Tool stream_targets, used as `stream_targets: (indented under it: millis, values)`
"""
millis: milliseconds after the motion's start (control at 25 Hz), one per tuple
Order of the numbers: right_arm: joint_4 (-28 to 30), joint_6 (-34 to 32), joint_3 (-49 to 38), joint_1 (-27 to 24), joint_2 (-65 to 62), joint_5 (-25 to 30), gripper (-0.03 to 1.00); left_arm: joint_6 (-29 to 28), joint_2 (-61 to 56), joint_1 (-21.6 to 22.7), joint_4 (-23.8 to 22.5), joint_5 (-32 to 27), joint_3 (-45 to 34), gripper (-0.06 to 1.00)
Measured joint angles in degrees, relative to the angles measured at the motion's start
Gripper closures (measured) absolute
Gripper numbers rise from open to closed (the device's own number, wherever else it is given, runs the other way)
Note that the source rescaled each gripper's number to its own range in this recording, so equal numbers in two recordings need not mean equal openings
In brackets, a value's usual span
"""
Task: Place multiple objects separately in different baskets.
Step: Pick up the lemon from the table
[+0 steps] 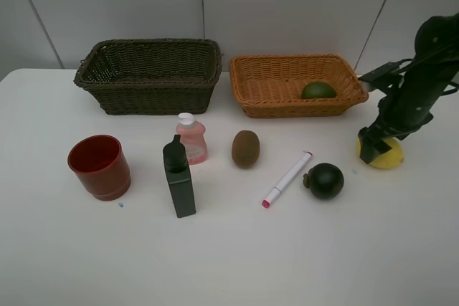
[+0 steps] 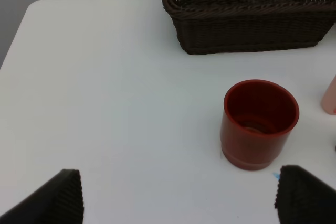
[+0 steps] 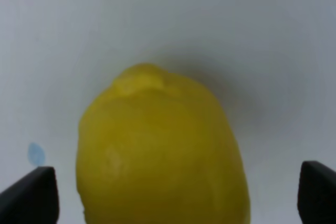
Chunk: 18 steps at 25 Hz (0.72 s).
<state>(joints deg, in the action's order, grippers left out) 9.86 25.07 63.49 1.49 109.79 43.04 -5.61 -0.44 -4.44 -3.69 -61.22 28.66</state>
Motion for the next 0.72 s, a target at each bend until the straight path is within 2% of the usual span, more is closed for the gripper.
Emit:
stream_targets:
  millis: [720]
  values:
    - [-0.96,0.19,0.0,0.0,2.97,-1.6,-0.03,0.0,0.0,0.0,0.0,0.0,0.0,0.0]
